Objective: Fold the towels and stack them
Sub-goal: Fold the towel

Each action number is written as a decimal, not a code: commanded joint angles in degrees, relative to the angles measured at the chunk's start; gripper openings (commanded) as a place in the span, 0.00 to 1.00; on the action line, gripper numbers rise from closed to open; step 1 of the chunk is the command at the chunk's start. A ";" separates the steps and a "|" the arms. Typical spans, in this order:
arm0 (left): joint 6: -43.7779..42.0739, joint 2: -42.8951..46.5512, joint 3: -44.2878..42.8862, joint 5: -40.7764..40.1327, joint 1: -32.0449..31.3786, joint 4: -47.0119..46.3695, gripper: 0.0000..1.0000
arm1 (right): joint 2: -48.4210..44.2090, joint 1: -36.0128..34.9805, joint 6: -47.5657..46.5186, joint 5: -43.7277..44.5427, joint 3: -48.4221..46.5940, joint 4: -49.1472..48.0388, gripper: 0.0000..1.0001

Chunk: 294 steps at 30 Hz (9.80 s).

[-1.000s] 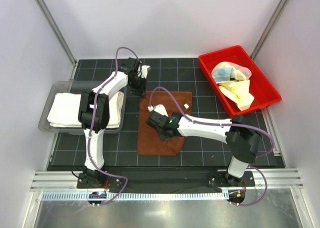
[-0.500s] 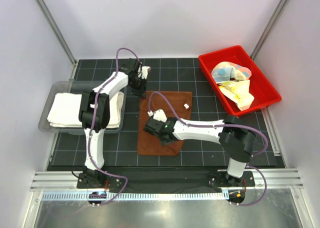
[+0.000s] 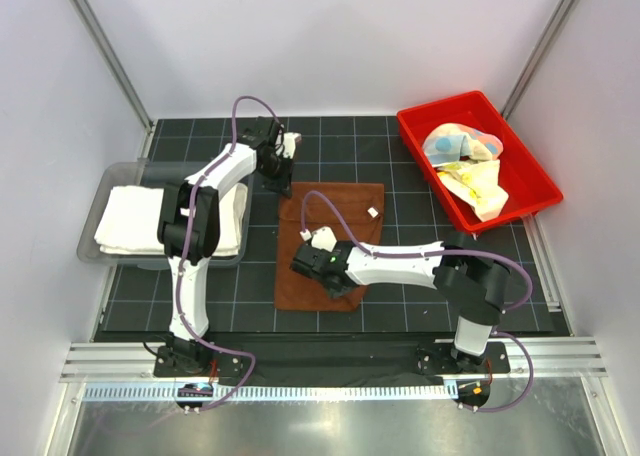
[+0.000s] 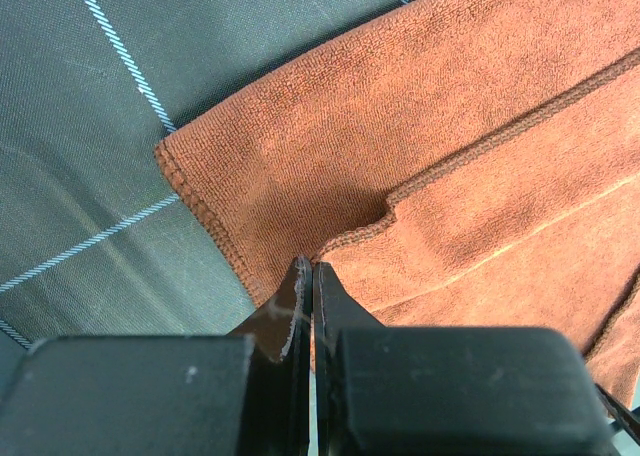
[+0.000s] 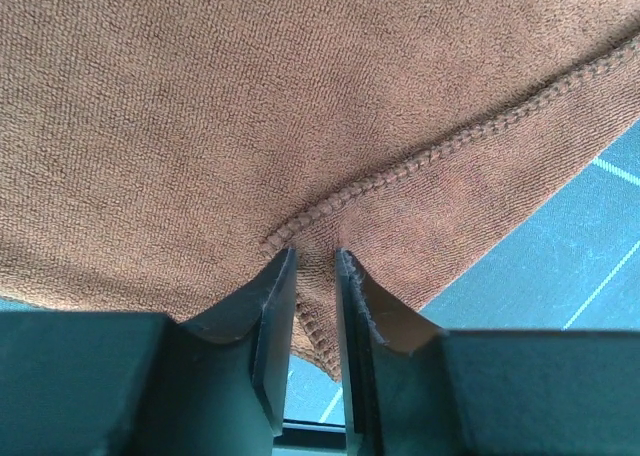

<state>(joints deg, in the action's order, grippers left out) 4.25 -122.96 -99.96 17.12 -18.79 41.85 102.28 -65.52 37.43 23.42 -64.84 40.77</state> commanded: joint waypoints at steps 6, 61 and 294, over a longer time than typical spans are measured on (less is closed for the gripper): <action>-0.38 0.61 -0.41 0.37 0.15 0.43 0.00 | -0.41 -0.31 1.77 1.19 1.47 -2.10 0.14; 0.32 1.40 1.00 1.24 0.07 -0.62 0.00 | -36.45 19.25 7.58 1.38 20.29 -5.95 0.41; 40.57 55.80 58.84 -20.28 -36.23 -3.89 0.22 | -77.32 34.75 11.53 -25.18 40.41 2.83 0.31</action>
<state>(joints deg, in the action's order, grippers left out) 43.62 -69.36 -38.68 -0.38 -54.41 34.89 24.91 -30.39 48.07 -3.07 -21.96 44.77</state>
